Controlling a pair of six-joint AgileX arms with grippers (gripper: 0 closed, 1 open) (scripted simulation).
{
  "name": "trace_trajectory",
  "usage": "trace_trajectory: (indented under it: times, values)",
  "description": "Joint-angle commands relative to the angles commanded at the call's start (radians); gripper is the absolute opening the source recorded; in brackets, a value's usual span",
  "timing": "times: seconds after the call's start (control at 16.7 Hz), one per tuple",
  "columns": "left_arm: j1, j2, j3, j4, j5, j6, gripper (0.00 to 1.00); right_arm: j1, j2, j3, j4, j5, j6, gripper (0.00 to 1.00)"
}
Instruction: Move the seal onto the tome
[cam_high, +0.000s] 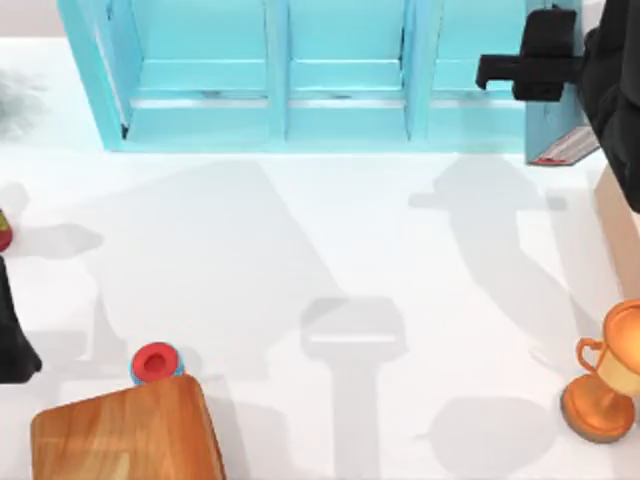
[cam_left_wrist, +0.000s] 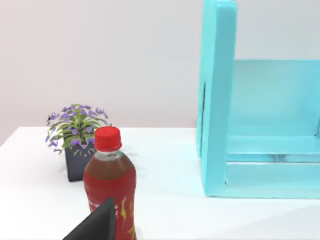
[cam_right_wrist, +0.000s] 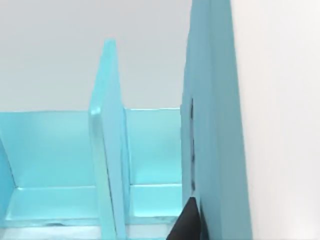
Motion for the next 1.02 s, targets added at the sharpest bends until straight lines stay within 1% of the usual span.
trace_trajectory:
  times: [0.18,0.36,0.54,0.84,1.02]
  values:
    - [0.000,0.000,0.000,0.000,0.000,0.000,1.00,0.021,0.041,0.002,0.029,0.019,-0.065,0.00]
    - [0.000,0.000,0.000,0.000,0.000,0.000,1.00,0.062,0.128,-0.002,0.091,0.057,-0.227,0.00]
    - [0.000,0.000,0.000,0.000,0.000,0.000,1.00,0.113,0.234,-0.013,0.176,0.101,-0.477,0.00]
    - [0.000,0.000,0.000,0.000,0.000,0.000,1.00,0.203,0.407,-0.046,0.336,0.165,-0.967,0.00]
    - [0.000,0.000,0.000,0.000,0.000,0.000,1.00,0.245,0.486,-0.072,0.420,0.191,-1.207,0.00]
